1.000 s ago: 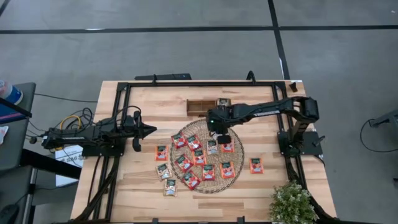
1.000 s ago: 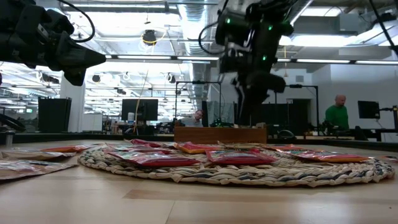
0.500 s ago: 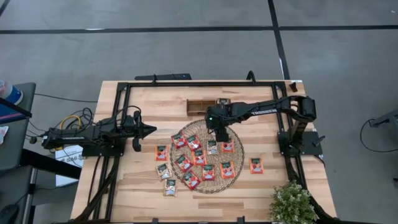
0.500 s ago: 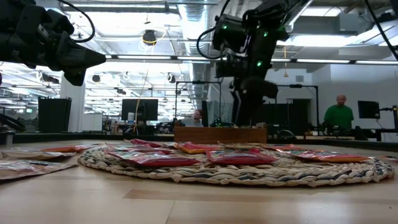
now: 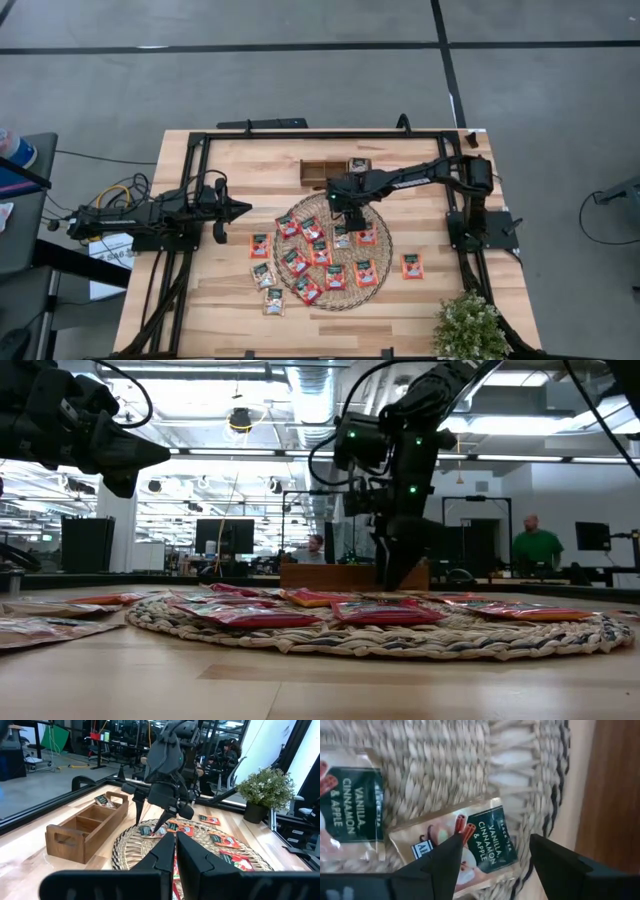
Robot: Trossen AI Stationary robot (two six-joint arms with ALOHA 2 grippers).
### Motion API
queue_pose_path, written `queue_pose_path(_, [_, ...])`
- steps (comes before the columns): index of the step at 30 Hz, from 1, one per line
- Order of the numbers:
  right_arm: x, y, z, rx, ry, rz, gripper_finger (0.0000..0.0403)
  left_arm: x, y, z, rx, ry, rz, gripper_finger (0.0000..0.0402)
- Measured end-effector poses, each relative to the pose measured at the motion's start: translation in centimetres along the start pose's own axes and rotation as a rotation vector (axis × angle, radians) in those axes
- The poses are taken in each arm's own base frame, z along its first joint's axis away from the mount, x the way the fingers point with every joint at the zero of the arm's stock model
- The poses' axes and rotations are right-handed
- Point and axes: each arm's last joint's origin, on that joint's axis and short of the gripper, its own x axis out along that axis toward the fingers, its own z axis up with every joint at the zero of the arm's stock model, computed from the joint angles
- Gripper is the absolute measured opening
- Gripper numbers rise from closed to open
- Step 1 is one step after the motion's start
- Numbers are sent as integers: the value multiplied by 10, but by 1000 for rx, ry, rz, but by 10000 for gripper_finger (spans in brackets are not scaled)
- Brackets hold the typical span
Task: Pick & Place Tea
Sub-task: Put the brown tea bag into the right slot of the wooden organizer
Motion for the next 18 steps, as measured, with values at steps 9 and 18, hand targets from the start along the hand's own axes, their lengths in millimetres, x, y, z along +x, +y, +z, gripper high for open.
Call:
queue_pose_path(9, [3, 1, 0, 21, 12, 9, 168, 0, 0, 0, 0, 0, 0, 8])
queue_pose_path(18, [4, 2, -2, 44, 18, 32, 69, 0, 0, 0, 0, 0, 0, 8])
